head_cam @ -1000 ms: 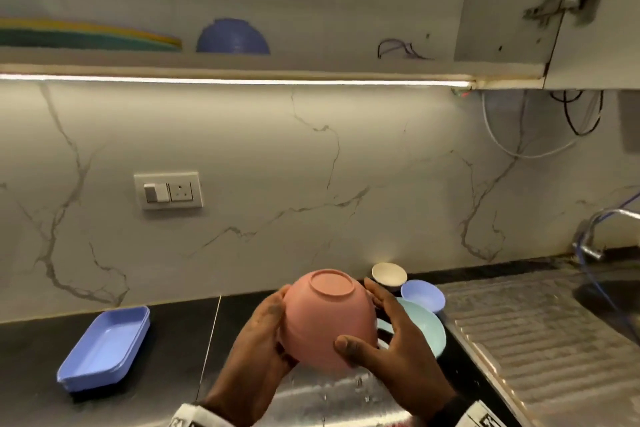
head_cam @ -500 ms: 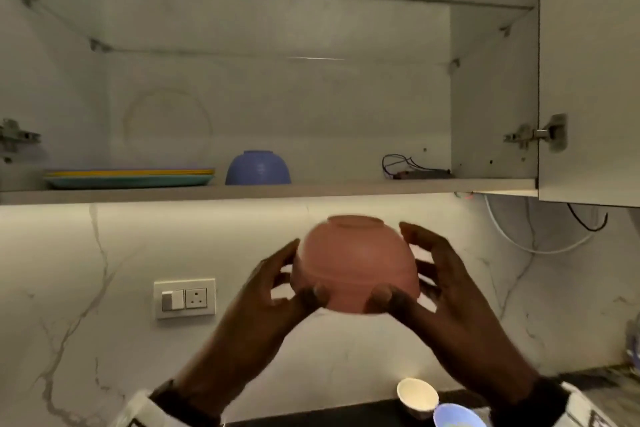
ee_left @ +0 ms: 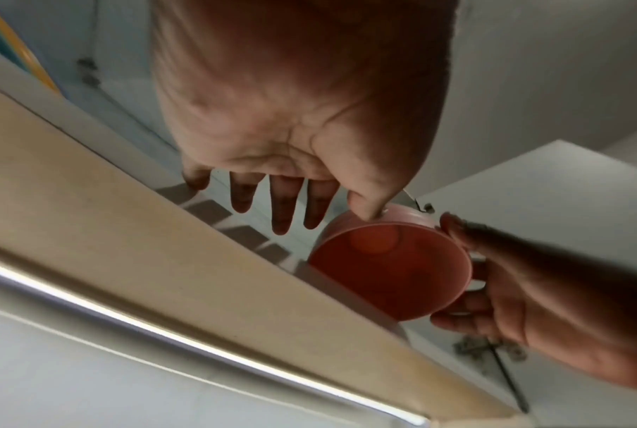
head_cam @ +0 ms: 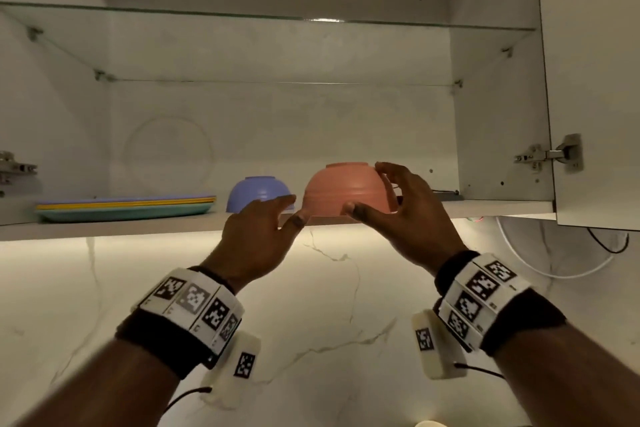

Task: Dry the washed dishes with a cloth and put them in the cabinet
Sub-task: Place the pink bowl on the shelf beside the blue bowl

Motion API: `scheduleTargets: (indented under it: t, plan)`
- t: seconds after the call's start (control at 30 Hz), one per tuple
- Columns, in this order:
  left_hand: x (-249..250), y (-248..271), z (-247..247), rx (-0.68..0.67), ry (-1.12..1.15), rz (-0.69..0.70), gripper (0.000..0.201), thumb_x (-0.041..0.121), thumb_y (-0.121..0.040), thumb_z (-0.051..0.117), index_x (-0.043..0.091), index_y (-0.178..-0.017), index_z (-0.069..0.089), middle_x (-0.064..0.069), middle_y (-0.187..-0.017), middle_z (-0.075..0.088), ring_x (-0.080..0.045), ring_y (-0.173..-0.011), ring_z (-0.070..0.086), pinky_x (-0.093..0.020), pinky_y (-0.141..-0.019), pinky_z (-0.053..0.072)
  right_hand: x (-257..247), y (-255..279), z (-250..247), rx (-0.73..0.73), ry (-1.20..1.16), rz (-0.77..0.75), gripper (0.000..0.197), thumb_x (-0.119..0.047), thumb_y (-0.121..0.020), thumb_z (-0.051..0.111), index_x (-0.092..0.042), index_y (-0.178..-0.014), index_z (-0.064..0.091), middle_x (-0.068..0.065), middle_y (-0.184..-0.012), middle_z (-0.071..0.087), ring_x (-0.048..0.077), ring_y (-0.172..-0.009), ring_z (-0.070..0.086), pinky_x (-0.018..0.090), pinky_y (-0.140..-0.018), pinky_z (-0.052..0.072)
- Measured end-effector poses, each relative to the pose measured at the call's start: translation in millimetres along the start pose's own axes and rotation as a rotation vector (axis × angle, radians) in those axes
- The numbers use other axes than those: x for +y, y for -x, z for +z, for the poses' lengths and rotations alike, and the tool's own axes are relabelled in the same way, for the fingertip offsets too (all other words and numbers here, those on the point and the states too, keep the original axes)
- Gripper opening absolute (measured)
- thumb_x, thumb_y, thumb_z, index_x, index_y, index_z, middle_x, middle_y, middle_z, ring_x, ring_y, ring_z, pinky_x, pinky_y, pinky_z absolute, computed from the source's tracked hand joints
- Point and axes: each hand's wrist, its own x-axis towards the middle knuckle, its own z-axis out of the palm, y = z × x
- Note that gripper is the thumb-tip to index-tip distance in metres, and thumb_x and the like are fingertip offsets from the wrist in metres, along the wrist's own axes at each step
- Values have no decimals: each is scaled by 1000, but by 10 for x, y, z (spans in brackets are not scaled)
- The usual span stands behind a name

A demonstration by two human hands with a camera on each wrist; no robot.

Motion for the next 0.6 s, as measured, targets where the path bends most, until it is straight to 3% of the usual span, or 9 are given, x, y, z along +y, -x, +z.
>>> scheduleTargets:
  t: [0.1,0.2,0.27,0.37,0.47,0.53,0.6]
  plan:
    - [-194,-16,133,19,-252,27,61,59,-98,41,25,-148,42,1,-151,48,-25,-145,35,-51,-118,25,103,-150,133,-2,97,1,80,-64,-75,72,-25,-138,42,-3,-129,51,17,-118,47,45,-93,50]
    - [-285,41,259,53,-407,117,66,54,-95,53,21,-150,38,-1,-154,44,-27,-148,30,-53,-121,20,212,-321,264,-29,155,35,77,-65,-75,71,-20,-129,41,3,-123,56,22,-104,56,43,-84,53]
    - [-333,66,318,107,-430,144,67,47,-90,65,17,-147,44,-6,-149,50,-32,-145,36,-57,-119,23,255,-437,362,-70,219,55,72,-64,-75,71,-18,-123,42,4,-116,59,24,-96,59,43,-79,55]
    - [-379,56,395,184,-484,177,69,41,-81,76,12,-139,53,-12,-138,59,-38,-136,48,-61,-111,32,268,-584,494,-82,416,59,62,-60,-80,67,-18,-123,51,9,-115,56,29,-101,58,46,-85,53]
    - [-407,56,430,213,-498,184,72,40,-77,79,10,-137,54,-14,-138,59,-39,-133,51,-62,-109,34,222,-661,615,-8,446,47,41,-43,-88,60,-22,-124,58,9,-115,54,31,-104,58,44,-85,53]
    - [-431,62,449,230,-508,201,73,39,-74,82,9,-136,55,-15,-137,60,-40,-132,52,-63,-108,35,191,-683,712,-17,453,38,30,-37,-94,51,-23,-117,64,7,-110,57,30,-102,58,42,-84,53]
    - [-448,61,460,236,-519,216,75,39,-73,83,8,-136,55,-16,-137,60,-41,-132,52,-64,-107,35,166,-674,784,-111,562,63,34,-39,-97,38,-21,-102,67,6,-99,57,29,-97,57,40,-82,50]
